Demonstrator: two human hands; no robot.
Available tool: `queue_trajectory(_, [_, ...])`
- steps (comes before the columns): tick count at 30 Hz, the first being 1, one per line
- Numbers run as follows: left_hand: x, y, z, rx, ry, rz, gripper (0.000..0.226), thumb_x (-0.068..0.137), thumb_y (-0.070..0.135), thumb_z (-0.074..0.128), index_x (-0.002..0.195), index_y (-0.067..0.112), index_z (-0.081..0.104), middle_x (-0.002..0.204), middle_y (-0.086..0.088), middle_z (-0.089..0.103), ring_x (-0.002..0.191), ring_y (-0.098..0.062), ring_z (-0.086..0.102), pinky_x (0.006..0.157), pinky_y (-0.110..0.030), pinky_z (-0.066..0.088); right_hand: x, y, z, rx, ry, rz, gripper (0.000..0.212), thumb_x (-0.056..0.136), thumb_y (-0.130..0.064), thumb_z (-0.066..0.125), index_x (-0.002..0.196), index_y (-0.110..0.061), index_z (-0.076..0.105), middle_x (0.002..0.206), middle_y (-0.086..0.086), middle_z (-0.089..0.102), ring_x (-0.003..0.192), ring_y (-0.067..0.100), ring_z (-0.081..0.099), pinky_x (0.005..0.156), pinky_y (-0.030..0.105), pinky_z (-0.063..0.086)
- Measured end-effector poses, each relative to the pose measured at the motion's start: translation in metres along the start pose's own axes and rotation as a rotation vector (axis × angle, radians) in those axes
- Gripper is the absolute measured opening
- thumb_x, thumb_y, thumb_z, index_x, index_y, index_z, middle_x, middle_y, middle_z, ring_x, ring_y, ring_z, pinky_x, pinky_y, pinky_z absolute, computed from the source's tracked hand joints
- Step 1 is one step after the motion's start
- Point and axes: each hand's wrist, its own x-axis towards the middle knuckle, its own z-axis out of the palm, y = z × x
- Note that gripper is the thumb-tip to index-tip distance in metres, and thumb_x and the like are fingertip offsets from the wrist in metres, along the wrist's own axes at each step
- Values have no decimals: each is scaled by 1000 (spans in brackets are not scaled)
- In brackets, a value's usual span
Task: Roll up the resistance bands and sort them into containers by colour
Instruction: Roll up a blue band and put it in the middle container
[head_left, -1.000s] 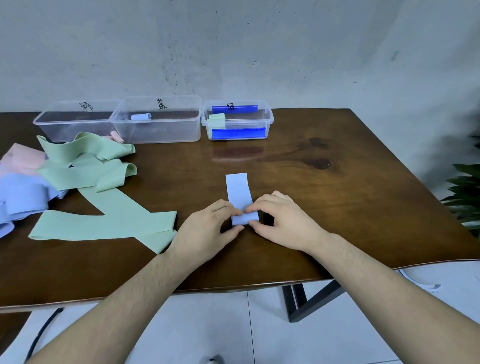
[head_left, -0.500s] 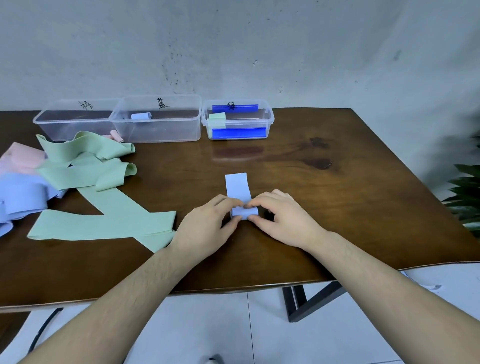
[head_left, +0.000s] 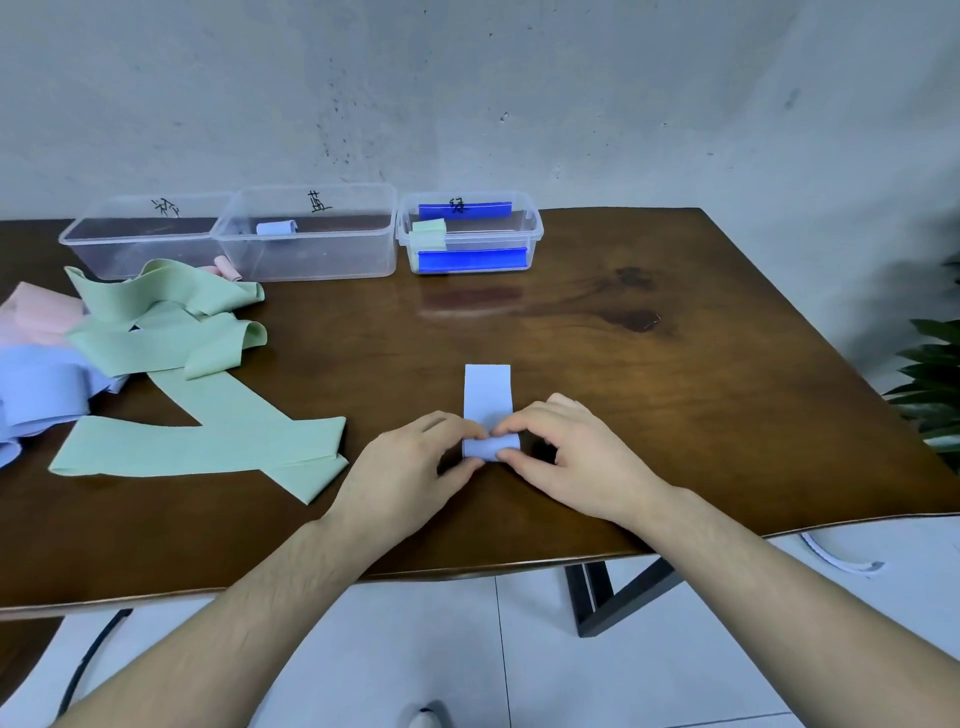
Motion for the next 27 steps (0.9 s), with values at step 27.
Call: queue_trajectory(27, [7,-2,4,27,-41,4,26,91,30,68,116,26,69,114,16,61,60,-5,44,58,-18,45,8,6,2,-62,41,-19,34,88,-47,63,118,-32,70,111,-22,59,104,8,46,97,37,43])
